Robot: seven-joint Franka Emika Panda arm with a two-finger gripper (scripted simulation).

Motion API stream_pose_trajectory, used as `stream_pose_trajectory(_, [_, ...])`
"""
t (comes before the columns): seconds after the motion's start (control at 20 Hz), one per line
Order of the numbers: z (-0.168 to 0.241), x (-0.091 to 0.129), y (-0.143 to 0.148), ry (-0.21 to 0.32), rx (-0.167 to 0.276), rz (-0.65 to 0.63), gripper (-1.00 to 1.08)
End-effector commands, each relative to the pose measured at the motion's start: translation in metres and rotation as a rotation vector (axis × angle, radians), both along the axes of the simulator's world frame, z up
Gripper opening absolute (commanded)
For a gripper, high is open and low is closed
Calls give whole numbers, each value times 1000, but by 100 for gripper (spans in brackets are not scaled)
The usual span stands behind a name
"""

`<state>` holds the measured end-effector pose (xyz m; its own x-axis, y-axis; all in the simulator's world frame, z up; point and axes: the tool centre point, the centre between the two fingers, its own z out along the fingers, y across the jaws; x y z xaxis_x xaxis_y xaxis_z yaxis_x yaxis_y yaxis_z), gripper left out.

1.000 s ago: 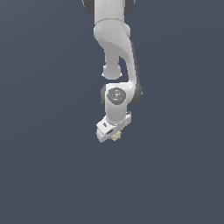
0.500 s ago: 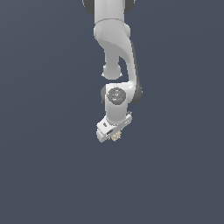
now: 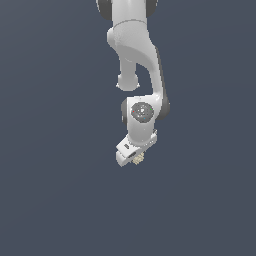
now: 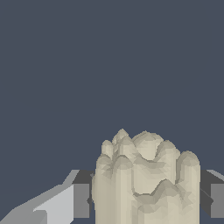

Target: Pick up the object and move it to a goal position.

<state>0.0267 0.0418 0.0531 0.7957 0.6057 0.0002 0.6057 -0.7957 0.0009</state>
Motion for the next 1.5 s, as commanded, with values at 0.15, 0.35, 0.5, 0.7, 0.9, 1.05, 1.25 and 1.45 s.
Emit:
stream_pose_trajectory(0.15, [11,22,27,0,1,0,-100])
stream_pose_trajectory(0.35, [20,41,49,0,1,0,-100])
stream_pose_trajectory(0.5, [26,54,64,0,1,0,-100])
stream_pose_trajectory(0.7, [33,70,82,0,1,0,-100])
stream_pose_trajectory(0.9, [38,82,95,1,1,1,-100])
stream_pose_trajectory(1.05, [41,88,102,1,1,1,-100])
stream_pose_trajectory(1.25, [44,94,108,1,1,1,-100])
stream_pose_trajectory(1.45, [45,97,111,1,1,1,-100])
